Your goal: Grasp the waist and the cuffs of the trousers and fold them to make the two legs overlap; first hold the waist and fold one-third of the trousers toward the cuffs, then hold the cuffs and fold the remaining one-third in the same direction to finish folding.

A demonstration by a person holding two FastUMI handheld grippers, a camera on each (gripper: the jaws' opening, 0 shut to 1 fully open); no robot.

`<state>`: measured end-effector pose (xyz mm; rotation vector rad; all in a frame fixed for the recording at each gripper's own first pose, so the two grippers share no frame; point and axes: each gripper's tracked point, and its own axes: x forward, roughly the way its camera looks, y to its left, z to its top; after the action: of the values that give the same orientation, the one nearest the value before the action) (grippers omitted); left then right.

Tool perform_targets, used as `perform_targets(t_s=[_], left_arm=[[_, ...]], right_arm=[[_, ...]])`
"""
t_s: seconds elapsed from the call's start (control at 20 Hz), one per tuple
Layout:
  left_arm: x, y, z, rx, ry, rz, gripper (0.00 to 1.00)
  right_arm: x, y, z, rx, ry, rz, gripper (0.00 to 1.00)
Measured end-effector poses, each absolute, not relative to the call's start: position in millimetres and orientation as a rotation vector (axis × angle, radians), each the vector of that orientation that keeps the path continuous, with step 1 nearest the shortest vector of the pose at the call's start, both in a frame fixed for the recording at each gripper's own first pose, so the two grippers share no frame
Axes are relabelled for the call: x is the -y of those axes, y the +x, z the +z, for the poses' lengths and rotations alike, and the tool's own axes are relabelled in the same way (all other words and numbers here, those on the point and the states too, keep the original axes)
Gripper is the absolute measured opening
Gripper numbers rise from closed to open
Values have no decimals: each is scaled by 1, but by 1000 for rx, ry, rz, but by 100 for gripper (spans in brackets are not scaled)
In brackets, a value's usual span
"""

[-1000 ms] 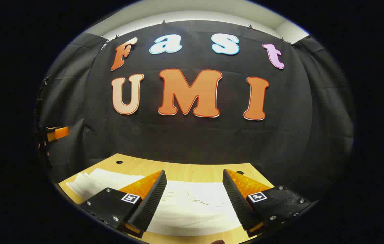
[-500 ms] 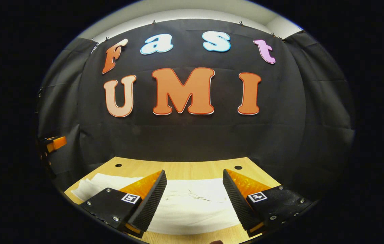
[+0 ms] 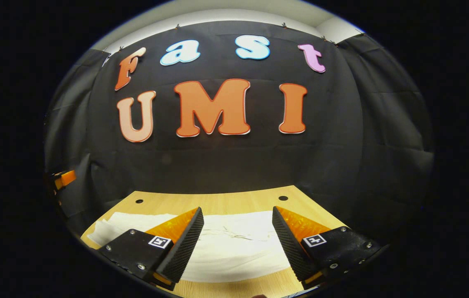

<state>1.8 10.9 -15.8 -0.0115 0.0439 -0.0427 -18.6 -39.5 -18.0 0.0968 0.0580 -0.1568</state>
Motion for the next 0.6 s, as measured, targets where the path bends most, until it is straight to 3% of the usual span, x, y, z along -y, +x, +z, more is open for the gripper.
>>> perform_targets(t_s=[0.25, 0.6], left_arm=[[-17, 1, -18, -45, -6, -30, 97], [-26, 4, -28, -70, -15, 15, 97]], right_arm=[[68, -16, -53, -169, 260, -204, 100], [115, -9, -136, -387, 773, -296, 98]])
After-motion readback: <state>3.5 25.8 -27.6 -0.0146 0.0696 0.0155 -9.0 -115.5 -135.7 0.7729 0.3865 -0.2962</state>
